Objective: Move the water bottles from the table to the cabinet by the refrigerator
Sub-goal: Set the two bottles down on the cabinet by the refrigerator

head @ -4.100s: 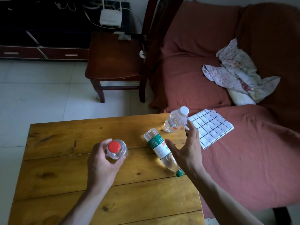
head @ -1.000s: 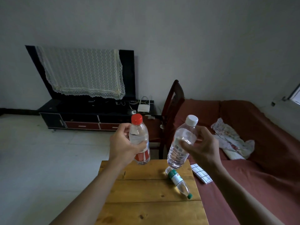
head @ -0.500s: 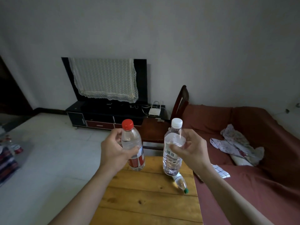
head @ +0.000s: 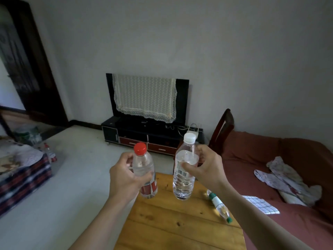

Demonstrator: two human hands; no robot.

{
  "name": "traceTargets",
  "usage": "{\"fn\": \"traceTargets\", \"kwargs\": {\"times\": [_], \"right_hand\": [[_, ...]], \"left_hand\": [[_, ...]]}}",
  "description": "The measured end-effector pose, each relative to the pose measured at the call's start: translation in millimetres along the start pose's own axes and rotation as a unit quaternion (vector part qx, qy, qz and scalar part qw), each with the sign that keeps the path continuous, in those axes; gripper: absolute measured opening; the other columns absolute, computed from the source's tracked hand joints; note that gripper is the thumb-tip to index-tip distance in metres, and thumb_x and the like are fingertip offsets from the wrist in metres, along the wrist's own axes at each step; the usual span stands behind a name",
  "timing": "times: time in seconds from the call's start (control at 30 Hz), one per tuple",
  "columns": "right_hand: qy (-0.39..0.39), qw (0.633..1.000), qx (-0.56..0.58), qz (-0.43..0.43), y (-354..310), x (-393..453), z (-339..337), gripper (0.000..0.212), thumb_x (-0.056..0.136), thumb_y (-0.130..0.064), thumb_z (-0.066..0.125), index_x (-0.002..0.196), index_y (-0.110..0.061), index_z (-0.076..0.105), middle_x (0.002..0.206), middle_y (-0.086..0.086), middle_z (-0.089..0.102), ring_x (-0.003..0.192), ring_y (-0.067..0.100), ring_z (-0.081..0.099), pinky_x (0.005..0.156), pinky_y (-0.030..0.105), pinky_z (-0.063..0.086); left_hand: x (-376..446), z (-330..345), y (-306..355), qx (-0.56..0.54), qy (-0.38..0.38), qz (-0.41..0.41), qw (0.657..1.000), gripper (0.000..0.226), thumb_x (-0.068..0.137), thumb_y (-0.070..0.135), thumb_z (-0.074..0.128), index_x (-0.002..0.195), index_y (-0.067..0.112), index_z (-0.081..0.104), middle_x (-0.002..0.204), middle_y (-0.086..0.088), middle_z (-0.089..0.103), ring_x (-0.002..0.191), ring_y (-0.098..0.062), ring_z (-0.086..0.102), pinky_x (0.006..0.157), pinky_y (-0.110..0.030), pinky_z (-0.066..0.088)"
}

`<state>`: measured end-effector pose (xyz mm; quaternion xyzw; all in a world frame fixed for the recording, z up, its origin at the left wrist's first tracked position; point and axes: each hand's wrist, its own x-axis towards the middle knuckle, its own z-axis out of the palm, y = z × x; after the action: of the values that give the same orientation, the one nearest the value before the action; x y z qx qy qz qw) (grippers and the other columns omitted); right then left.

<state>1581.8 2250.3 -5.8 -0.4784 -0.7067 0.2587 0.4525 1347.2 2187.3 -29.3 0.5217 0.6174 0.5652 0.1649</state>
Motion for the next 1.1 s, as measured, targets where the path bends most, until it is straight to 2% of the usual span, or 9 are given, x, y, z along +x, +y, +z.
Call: {"fn": "traceTargets", "kwargs": {"times": [0.13,0.33,0.43,0.5,0.53,0.63,0.8,0.97,1.1], "right_hand": [[-0.051,0.998,0.001,-0.024,-18,-3,38,0.044,0.066,-0.031,0.086,0.103,-0.024,0.063,0.084,-0.013,0.07,0.076,0.0,0.067,0.064,0.019,0.056],[-0.151,0.985,0.021,-0.079,-26,8,102,0.057,0.063,-0.043,0.082,0.113,-0.021,0.063,0.098,-0.016,0.068,0.089,0.0,0.064,0.081,0.021,0.055],[-0.2,0.972,0.04,-0.117,-26,17,136,0.059,0.064,-0.041,0.084,0.115,-0.022,0.062,0.104,-0.017,0.066,0.094,-0.002,0.062,0.083,0.014,0.05],[-0.239,0.959,0.067,-0.136,-30,22,159,0.061,0.064,-0.042,0.085,0.118,-0.022,0.061,0.106,-0.016,0.066,0.096,-0.002,0.061,0.084,0.017,0.052],[-0.262,0.95,0.078,-0.148,-33,23,171,0.062,0.064,-0.042,0.084,0.118,-0.022,0.061,0.106,-0.017,0.066,0.095,-0.002,0.061,0.084,0.018,0.052],[-0.326,0.92,0.114,-0.186,-49,17,202,0.064,0.064,-0.043,0.086,0.118,-0.022,0.06,0.106,-0.016,0.065,0.094,-0.001,0.061,0.083,0.016,0.051],[-0.415,0.861,0.184,-0.228,-98,-17,241,0.059,0.063,-0.041,0.089,0.112,-0.023,0.061,0.097,-0.018,0.064,0.089,-0.003,0.06,0.075,0.009,0.045],[-0.469,0.806,0.248,-0.265,-156,-66,273,0.054,0.061,-0.036,0.09,0.107,-0.024,0.062,0.093,-0.021,0.063,0.09,-0.01,0.058,0.073,0.003,0.045],[-0.506,0.762,0.264,-0.306,-201,-111,297,0.057,0.062,-0.039,0.089,0.111,-0.024,0.063,0.1,-0.016,0.066,0.092,-0.004,0.06,0.074,0.009,0.046]], "left_hand": [[-17,-39,-16,0.019,0.047,-0.043,0.998,0.061,0.055,0.016,0.094,0.105,0.024,0.059,0.099,0.013,0.066,0.09,-0.009,0.066,0.073,-0.025,0.055],[-32,-90,-34,0.078,0.141,-0.107,0.981,0.061,0.051,0.025,0.093,0.103,0.026,0.062,0.096,0.012,0.069,0.086,-0.007,0.067,0.07,-0.025,0.057],[-42,-107,-35,0.109,0.197,-0.142,0.964,0.056,0.055,0.018,0.093,0.101,0.026,0.062,0.095,0.014,0.069,0.081,-0.001,0.066,0.062,-0.012,0.052],[-50,-115,-29,0.131,0.239,-0.163,0.948,0.053,0.058,0.015,0.092,0.1,0.026,0.062,0.094,0.016,0.068,0.082,0.009,0.063,0.058,-0.007,0.048],[-56,-119,-26,0.143,0.259,-0.172,0.94,0.052,0.058,0.015,0.091,0.1,0.026,0.062,0.094,0.016,0.068,0.083,0.01,0.062,0.059,-0.008,0.048],[-80,-133,-17,0.181,0.315,-0.189,0.912,0.052,0.058,0.014,0.091,0.099,0.026,0.063,0.094,0.015,0.067,0.084,0.0,0.065,0.064,-0.016,0.051],[-136,-165,5,0.253,0.401,-0.212,0.855,0.056,0.059,0.02,0.092,0.101,0.031,0.056,0.095,0.018,0.063,0.086,0.006,0.062,0.062,-0.012,0.052],[-194,-208,25,0.296,0.461,-0.233,0.804,0.058,0.06,0.019,0.092,0.105,0.028,0.057,0.099,0.017,0.062,0.09,0.001,0.062,0.067,-0.013,0.051],[-242,-246,34,0.304,0.516,-0.242,0.764,0.055,0.061,0.016,0.092,0.102,0.027,0.056,0.097,0.016,0.063,0.09,-0.002,0.062,0.071,-0.015,0.05]]}}
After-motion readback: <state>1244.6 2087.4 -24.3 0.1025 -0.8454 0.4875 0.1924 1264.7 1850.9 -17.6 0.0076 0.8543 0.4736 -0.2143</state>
